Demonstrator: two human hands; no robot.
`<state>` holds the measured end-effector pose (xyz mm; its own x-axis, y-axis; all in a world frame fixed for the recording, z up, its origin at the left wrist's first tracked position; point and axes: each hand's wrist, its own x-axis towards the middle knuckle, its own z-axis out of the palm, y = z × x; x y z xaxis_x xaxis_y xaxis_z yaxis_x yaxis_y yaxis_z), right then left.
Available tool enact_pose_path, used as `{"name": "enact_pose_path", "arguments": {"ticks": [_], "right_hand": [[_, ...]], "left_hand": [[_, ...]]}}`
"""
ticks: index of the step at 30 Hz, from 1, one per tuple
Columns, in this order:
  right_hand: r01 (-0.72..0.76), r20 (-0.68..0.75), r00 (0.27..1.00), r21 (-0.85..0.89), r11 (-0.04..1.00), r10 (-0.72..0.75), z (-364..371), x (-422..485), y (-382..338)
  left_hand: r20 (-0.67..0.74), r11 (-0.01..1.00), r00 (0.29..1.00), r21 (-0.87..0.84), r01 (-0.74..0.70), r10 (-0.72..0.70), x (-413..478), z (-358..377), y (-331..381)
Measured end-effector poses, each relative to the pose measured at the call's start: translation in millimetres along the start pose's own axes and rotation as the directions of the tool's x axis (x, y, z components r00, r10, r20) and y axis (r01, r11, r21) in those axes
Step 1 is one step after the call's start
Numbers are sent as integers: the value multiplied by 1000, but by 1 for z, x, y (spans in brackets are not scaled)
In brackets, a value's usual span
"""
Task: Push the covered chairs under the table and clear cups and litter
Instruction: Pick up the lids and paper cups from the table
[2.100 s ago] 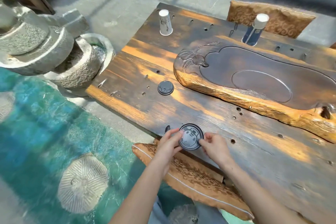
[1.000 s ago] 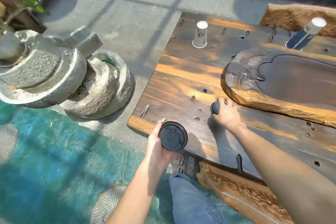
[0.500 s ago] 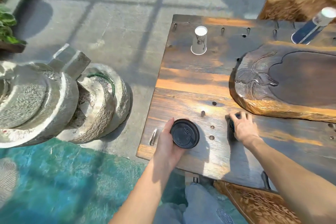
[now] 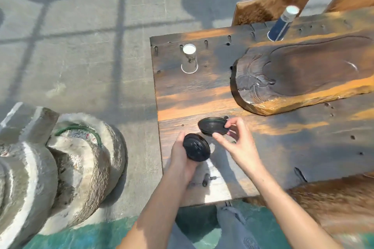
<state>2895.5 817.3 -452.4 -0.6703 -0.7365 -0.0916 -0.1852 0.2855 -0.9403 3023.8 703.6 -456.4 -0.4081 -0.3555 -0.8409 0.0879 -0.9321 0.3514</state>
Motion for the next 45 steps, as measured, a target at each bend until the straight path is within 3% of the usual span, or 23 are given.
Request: {"name": "enact_pose_path", "arguments": {"ticks": [4, 8, 12, 23, 29, 31, 36, 45], "right_hand": [[54, -57, 996, -189, 980, -66, 55, -40, -29], [12, -110, 992, -357, 934, -55, 94, -53, -43], [39, -63, 995, -469, 882, -78, 119, -55, -58], [63, 1, 997, -491, 869, -72, 167, 25, -70], [93, 121, 991, -362, 927, -52, 191, 128, -71], [20, 83, 997, -291, 956, 4, 190, 175, -73], [-254, -266, 950, -341, 905, 166, 170, 292, -70], [-452, -239, 890, -580, 677, 389, 151, 416, -65]], "left_hand": [[233, 997, 969, 40, 72, -79, -6, -7, 31], [318, 990, 942, 123, 66, -103, -14, -25, 66], [376, 977, 918, 208, 49, -126, -25, -44, 91], [288, 960, 937, 252, 124, -197, 24, -39, 177], [221, 945, 963, 317, 77, -153, 83, -15, 255], [214, 940, 966, 335, 66, -144, 103, -2, 286], [198, 945, 965, 310, 105, -173, 146, 39, 349], [215, 941, 962, 326, 91, -167, 195, 132, 430]]}}
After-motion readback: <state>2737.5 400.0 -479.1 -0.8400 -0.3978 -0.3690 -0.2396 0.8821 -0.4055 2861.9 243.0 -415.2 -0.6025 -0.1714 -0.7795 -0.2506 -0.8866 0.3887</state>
